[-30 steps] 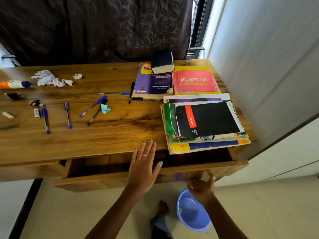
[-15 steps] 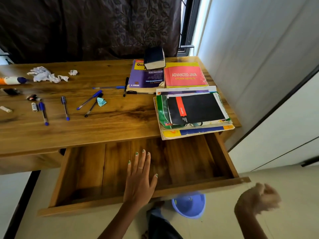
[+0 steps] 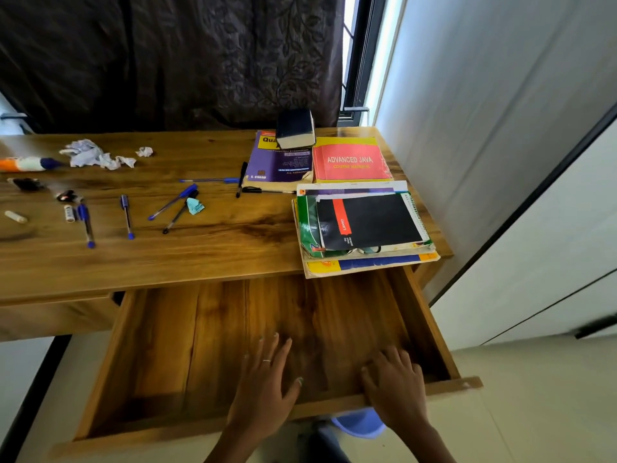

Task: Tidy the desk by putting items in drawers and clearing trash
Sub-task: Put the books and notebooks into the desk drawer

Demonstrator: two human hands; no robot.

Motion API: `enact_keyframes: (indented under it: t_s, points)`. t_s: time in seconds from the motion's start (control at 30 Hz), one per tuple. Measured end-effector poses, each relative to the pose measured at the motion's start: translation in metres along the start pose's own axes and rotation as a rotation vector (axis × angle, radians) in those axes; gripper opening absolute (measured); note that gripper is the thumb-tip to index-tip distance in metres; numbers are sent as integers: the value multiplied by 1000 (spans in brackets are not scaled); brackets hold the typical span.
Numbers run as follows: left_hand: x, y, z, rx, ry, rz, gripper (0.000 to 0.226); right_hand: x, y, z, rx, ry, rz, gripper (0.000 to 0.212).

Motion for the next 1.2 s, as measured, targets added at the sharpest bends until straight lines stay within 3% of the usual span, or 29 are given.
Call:
enact_keyframes:
  t_s: [0.1,0.2,0.27,0.33,0.43,0.53,0.67,0.8,1.0,1.2]
  points:
    - [-5,3,1,111,337,-64,62,2,-11,3,-30,-154,-191,30]
    - [5,-8,11,285,757,-63,51,27,-29,2,-202,-900,-303,13]
    - [25,-30,20,228,696,106,50,42,-50,4,-372,-1288,-280,14]
    - [56,-61,35,122,569,297,59,50,-75,4,-487,-1460,-261,20]
    - [100,-120,68,-12,411,440,52,60,-111,-5,-587,-1588,-248,37]
    - [125,-177,103,-146,250,489,55,65,-135,-15,-697,-1733,-254,38]
    - [128,-246,125,-179,40,371,62,60,-152,-20,-846,-1855,-259,62]
    - [104,-273,115,-154,-106,176,69,55,-160,-22,-915,-1793,-184,73]
    - [87,-270,108,-152,-129,216,73,57,-179,-31,-1208,-1721,20,98]
    - [100,-278,115,-125,-102,219,73,54,-172,-38,-1108,-1710,78,71]
Point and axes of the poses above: each hand's wrist, its own y-axis away from the middle knuckle, its own x-axis out of the back of the hand, z = x × y, the point moved 2 cm from there along -y, towards the middle knuckle, and after that the axes turned 6 degrees about z, right-handed, at the moved point
